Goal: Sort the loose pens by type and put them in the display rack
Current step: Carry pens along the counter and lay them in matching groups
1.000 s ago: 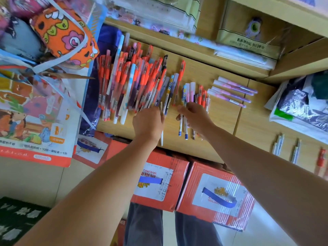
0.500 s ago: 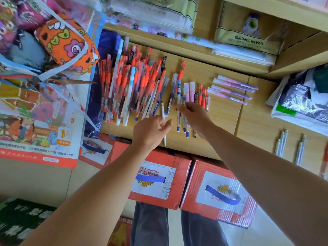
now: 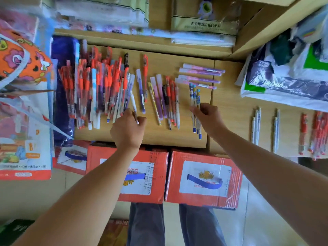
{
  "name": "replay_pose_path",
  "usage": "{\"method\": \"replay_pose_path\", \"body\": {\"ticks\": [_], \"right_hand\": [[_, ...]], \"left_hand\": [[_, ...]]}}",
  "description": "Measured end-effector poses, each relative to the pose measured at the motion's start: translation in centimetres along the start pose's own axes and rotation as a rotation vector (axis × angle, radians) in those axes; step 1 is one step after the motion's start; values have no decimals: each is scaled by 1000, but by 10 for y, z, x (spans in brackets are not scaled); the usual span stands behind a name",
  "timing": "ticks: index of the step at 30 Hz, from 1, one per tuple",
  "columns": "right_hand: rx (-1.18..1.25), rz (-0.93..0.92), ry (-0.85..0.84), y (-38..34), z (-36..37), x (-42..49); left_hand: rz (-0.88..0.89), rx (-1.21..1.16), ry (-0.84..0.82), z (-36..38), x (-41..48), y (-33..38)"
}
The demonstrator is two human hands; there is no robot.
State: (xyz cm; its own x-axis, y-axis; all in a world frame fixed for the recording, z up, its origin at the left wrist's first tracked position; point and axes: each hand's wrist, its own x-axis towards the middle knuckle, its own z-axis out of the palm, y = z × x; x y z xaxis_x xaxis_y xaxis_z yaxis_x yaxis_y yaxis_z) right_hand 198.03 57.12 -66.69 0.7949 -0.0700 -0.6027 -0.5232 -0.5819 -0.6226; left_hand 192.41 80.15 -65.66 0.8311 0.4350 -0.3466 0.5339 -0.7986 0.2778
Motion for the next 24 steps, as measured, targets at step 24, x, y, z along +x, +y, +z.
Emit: {"method": "replay_pose_path", "body": {"ticks": [24], "right_hand": [[-254, -73, 258, 111, -95, -14]], "left_hand": [[201, -342, -556, 87, -63, 153]]}}
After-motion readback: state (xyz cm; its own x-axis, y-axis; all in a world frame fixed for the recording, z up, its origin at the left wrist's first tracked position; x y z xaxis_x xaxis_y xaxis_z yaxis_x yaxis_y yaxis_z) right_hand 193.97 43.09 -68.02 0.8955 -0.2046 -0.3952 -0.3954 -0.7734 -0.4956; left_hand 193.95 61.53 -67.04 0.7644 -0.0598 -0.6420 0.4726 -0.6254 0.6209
